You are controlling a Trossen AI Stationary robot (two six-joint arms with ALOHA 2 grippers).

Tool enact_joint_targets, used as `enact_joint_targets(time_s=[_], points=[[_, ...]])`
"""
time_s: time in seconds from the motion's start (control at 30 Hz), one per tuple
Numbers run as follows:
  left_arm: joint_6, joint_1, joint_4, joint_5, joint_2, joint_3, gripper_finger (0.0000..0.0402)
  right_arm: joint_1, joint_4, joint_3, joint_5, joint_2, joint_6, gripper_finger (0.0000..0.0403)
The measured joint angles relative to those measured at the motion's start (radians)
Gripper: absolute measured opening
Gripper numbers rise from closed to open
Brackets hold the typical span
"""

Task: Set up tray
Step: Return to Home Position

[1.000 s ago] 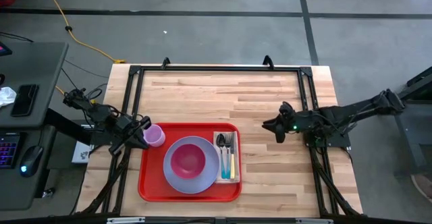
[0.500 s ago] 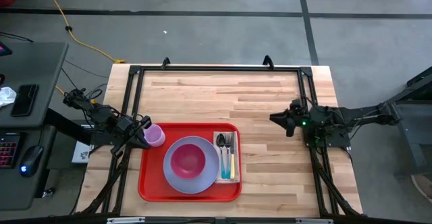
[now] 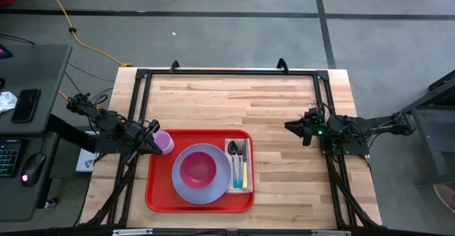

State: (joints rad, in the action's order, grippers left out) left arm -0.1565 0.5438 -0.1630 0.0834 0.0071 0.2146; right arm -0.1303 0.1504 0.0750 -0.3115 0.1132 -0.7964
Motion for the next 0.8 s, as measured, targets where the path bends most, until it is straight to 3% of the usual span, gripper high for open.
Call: enact_joint_targets(time_s=[0.23,0.43,0.63,0.8], points=[[0.021,0.0,-0.012,0.068,0.0,0.0,0.0049,0.0,-0.009,-0.002,-0.02,-0.004,0.019,0.0098],[0.034,0.0,-0.008,0.064,0.0,-0.003,0.0049,0.0,-0.041,-0.004,0.053,-0.004,0.108,0.0098],[0.068,0.0,0.117,0.027,0.0,-0.096,0.0049,0.0,-0.099,-0.004,0.017,-0.004,0.283,0.0098],[0.046,0.0,0.203,0.038,0.0,-0.176,0.0049,0.0,-0.067,-0.004,-0.019,-0.004,0.339,0.0098]])
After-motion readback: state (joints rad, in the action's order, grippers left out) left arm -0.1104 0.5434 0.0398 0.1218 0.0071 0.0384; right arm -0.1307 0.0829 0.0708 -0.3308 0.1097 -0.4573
